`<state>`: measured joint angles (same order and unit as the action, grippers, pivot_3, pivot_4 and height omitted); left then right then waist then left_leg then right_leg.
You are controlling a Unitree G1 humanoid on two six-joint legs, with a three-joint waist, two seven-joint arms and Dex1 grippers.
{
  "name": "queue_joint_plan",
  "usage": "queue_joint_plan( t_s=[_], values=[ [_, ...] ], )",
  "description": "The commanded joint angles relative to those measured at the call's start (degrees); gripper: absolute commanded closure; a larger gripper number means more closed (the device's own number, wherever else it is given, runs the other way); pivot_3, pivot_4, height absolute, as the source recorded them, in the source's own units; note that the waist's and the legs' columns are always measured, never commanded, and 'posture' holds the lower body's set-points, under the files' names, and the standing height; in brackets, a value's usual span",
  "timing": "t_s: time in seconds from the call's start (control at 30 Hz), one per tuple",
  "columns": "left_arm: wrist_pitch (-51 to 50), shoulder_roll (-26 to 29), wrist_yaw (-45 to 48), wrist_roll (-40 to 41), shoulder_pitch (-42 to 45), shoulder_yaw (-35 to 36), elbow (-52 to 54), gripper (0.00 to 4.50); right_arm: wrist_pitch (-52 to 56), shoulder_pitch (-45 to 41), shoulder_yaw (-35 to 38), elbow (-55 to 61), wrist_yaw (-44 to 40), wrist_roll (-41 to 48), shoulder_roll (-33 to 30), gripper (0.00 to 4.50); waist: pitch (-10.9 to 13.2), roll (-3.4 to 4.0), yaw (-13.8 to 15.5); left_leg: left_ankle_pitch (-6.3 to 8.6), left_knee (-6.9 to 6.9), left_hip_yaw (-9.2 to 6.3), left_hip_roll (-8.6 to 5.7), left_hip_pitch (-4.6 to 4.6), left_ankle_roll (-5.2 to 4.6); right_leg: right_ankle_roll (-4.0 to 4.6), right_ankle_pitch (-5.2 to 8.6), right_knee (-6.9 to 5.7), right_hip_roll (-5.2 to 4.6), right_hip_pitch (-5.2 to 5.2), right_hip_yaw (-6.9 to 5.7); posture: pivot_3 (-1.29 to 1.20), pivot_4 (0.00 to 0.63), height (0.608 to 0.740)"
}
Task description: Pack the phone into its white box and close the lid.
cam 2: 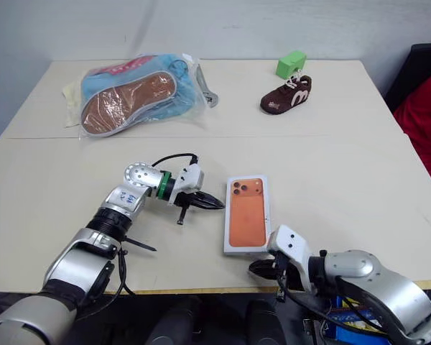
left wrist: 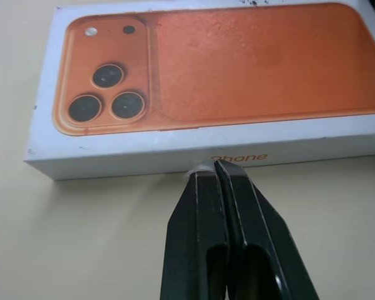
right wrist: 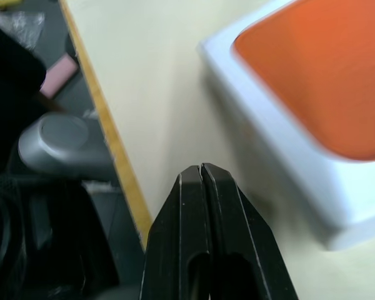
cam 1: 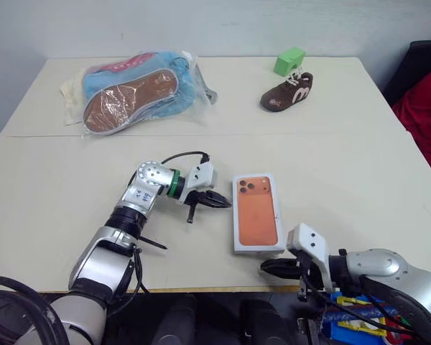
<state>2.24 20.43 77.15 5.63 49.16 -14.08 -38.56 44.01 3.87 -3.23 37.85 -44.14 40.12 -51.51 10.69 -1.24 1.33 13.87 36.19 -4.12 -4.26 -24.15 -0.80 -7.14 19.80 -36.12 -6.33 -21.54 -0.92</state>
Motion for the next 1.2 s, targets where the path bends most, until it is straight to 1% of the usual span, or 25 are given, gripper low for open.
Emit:
queue_joint_plan(
  t_s=[0.03,0.2,0.27,0.33,0.4,0.5,0.63,0.7,0.77,0.87,0.93,1.0,1.1,1.13,1.17,1.2],
  values=[
    [-4.76,1.11,3.02,4.81,2.01,3.48,3.47,4.5,1.03,0.05,6.93,2.6,-0.59,7.18,1.33,4.48,0.0,0.0,0.04,0.0,0.01,0.0,0.01,0.0,0.0,0.0,0.0,-0.02,0.0,0.0,0.0,0.0,0.15,0.74],
    [-8.6,0.12,3.65,4.98,3.39,3.41,3.65,4.5,1.95,-2.24,10.96,1.78,1.24,10.7,2.28,4.48,0.0,0.0,0.2,-0.02,0.06,-0.02,-0.03,0.01,-0.03,-0.01,0.0,-0.02,0.0,0.06,-0.03,0.0,0.15,0.74],
    [-7.91,-2.78,1.66,3.62,5.04,2.38,1.68,4.5,0.49,-4.19,7.52,-0.62,3.74,3.77,2.21,4.48,0.0,0.0,0.19,-0.02,0.06,-0.02,-0.04,0.01,-0.04,-0.01,-0.01,-0.02,-0.01,0.05,-0.02,0.0,0.15,0.74],
    [-5.14,-6.36,-1.41,0.95,6.57,0.76,-1.89,4.5,-1.51,-4.25,1.86,-3.43,4.87,-4.69,0.77,4.48,-0.02,-0.03,0.5,-0.04,0.07,-0.04,-0.1,-0.01,-0.07,-0.01,-0.01,-0.06,-0.01,0.04,-0.05,0.0,0.15,0.74],
    [-2.54,-8.74,-4.1,-1.47,7.73,-0.29,-5.67,4.5,-2.92,-3.31,-1.22,-4.97,4.38,-8.95,0.03,4.48,-0.02,-0.03,0.72,-0.05,0.09,-0.03,-0.18,-0.03,-0.1,-0.03,0.0,-0.05,-0.01,0.03,-0.04,0.0,0.15,0.74],
    [2.1,-11.04,-7.31,-5.37,8.86,-2.48,-11.01,4.5,-4.19,-1.73,-3.2,-6.46,4.31,-12.1,0.11,4.48,-0.06,-0.08,0.1,-0.05,0.08,0.05,-0.17,0.01,-0.12,-0.06,0.0,-0.07,0.0,0.04,-0.01,0.0,0.15,0.74],
    [6.88,-11.43,-11.33,-10.05,9.83,-4.71,-16.21,4.5,-6.03,-0.03,-3.38,-6.78,4.03,-13.67,0.78,4.48,-0.2,-0.27,0.2,-0.09,0.12,0.06,-0.12,0.1,-0.06,-0.06,0.0,-0.25,0.03,0.05,-0.04,0.0,0.15,0.74],
    [7.91,-10.81,-12.26,-10.49,10.29,-4.35,-17.69,4.5,-6.92,0.32,-2.21,-6.2,3.78,-13.1,1.53,4.48,-0.23,-0.33,0.21,-0.09,0.14,0.06,-0.13,0.25,-0.1,-0.06,0.0,-0.3,0.01,0.2,-0.02,0.0,0.15,0.74],
    [6.29,-9.78,-12.04,-8.99,11.14,-2.42,-18.36,4.5,-9.37,0.6,-0.56,-5.06,2.53,-12.4,2.25,4.48,-0.22,-0.34,0.2,0.0,0.1,0.05,-0.14,0.54,-0.26,-0.06,0.0,-0.26,0.0,0.49,-0.02,0.0,0.15,0.74],
    [0.0,-6.26,-6.88,-3.01,11.77,2.92,-15.12,3.89,-11.09,0.6,4.2,-3.61,1.3,-10.34,2.39,4.5,-0.18,-0.31,-0.29,0.13,-0.09,0.04,-0.09,0.9,-0.36,-0.07,0.01,-0.04,0.03,0.85,-0.02,0.0,0.15,0.74],
    [-6.31,-1.5,-0.36,1.69,9.76,5.89,-7.72,3.28,-10.61,0.66,8.09,-3.34,-1.38,-7.07,1.39,4.12,-0.07,-0.29,-0.88,0.14,-0.1,0.04,-0.05,0.86,-0.33,-0.07,0.01,-0.07,0.07,0.77,0.0,0.0,0.15,0.74],
    [-14.78,5.36,5.73,6.37,4.92,7.81,4.05,2.67,-11.26,1.81,12.92,-2.87,-6.79,-4.14,-1.09,3.63,-0.06,-0.27,-1.39,-0.05,-0.12,0.07,-0.03,0.73,-0.01,-0.06,0.02,-0.22,0.05,0.55,0.06,0.0,0.15,0.74],
    [-26.22,15.28,9.41,12.49,-3.4,10.82,20.18,1.64,-12.19,3.62,20.28,-3.57,-14.27,-0.92,-4.7,2.52,-0.01,-0.17,-1.74,-0.03,-0.2,0.1,0.08,0.74,0.06,-0.01,0.04,-0.38,-0.04,0.48,0.21,0.0,0.15,0.74],
    [-30.37,19.69,10.23,14.76,-7.19,12.73,25.67,1.3,-11.32,3.42,23.56,-4.99,-16.6,1.08,-5.96,2.14,-0.01,-0.16,-1.57,-0.02,-0.21,0.06,0.09,0.79,0.08,0.0,0.05,-0.38,-0.03,0.54,0.22,0.0,0.15,0.74],
    [-34.43,25.53,11.68,17.08,-12.78,16.0,31.46,0.95,-10.5,2.94,27.33,-7.77,-19.85,2.55,-7.98,1.76,0.02,-0.11,-1.61,-0.01,-0.19,0.04,0.12,0.8,0.09,0.04,0.07,-0.32,-0.03,0.54,0.22,0.0,0.15,0.74],
    [-37.44,29.63,12.34,18.97,-16.91,18.38,35.8,0.7,-9.93,2.7,29.98,-9.75,-22.21,3.47,-9.36,1.47,0.1,0.01,-1.89,0.01,-0.17,0.04,0.13,0.8,0.08,0.07,0.08,-0.17,-0.08,0.53,0.32,0.0,0.15,0.74]
  ],
)
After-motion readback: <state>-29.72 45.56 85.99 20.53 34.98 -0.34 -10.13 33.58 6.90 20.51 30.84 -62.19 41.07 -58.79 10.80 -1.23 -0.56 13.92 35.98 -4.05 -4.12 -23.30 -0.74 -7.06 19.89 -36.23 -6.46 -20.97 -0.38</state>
